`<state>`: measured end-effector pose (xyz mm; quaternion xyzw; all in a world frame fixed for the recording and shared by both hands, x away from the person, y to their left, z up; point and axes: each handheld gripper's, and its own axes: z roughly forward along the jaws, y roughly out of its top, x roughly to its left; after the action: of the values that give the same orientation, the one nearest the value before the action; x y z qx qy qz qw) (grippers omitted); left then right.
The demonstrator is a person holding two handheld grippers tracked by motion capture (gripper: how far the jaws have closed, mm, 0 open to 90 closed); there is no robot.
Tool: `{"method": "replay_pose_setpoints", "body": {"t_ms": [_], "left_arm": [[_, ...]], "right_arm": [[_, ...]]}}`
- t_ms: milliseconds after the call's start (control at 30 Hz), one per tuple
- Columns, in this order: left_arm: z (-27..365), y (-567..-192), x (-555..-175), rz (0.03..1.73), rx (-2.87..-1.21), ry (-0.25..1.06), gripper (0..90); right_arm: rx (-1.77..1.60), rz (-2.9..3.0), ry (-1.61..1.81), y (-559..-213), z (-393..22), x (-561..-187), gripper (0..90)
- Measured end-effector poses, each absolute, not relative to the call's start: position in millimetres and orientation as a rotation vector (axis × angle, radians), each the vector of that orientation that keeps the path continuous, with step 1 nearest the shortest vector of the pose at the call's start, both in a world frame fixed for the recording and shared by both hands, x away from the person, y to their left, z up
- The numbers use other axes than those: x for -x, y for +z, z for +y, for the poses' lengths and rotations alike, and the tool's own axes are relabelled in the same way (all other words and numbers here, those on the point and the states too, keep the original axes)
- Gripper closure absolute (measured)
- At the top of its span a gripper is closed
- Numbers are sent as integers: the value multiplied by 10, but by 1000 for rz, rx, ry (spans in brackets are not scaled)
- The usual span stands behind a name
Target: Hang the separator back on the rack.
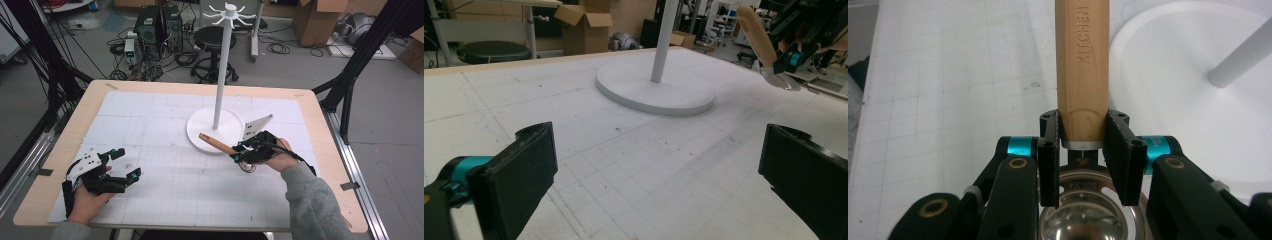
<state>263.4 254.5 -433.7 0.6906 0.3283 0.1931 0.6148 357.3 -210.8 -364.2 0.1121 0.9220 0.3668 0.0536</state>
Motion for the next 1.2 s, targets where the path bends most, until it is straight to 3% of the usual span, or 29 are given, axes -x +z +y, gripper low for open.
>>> {"method": "replay_pose_setpoints", "body": {"t_ms": [1200], "left_arm": [[2526, -4348, -2643, 766, -1608, 449, 28]], "right_arm": [[-526, 2546, 1407, -3252, -2686, -3554, 698]]}}
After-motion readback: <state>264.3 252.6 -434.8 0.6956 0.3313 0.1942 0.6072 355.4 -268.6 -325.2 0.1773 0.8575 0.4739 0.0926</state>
